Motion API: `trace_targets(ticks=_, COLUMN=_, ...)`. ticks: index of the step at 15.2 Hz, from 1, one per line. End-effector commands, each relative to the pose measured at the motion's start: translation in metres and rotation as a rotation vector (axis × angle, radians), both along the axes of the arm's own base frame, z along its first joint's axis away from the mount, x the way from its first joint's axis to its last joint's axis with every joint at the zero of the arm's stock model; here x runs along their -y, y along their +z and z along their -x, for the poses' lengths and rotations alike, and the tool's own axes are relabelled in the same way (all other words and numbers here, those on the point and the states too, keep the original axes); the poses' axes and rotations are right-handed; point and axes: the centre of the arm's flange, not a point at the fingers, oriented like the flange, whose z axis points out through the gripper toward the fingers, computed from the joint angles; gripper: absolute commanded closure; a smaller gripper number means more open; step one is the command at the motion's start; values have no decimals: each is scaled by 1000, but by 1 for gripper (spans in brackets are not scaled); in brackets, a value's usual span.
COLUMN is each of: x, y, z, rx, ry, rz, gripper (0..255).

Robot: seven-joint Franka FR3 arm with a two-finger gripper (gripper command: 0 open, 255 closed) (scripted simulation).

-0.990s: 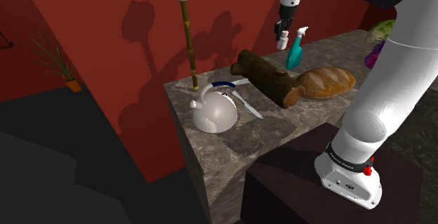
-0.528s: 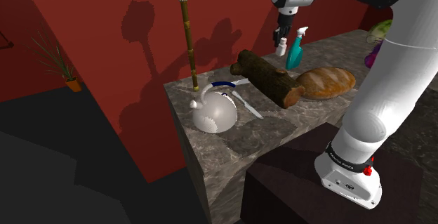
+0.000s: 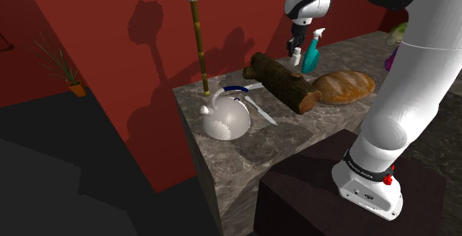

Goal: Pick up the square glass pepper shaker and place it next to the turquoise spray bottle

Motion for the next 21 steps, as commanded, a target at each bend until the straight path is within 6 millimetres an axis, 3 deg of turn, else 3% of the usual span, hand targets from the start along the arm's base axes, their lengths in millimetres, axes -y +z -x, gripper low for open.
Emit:
trace_targets(ticks=1, x=0, y=-11, z=0, rx=0, ry=0, rz=0, gripper=255)
trace_targets(ticks=10, x=0, y=-57, z=0, rx=0, ry=0, rz=0, gripper=255)
trace_targets(ticks=17, x=0, y=-57, z=0, rx=0, ry=0, rz=0, gripper=255)
trace_targets(ticks=18, x=0, y=-57, z=0, rx=0, ry=0, rz=0, gripper=0)
trace_targets(ticks=21, x=0, y=-57, z=0, rx=0, ry=0, rz=0, gripper=0)
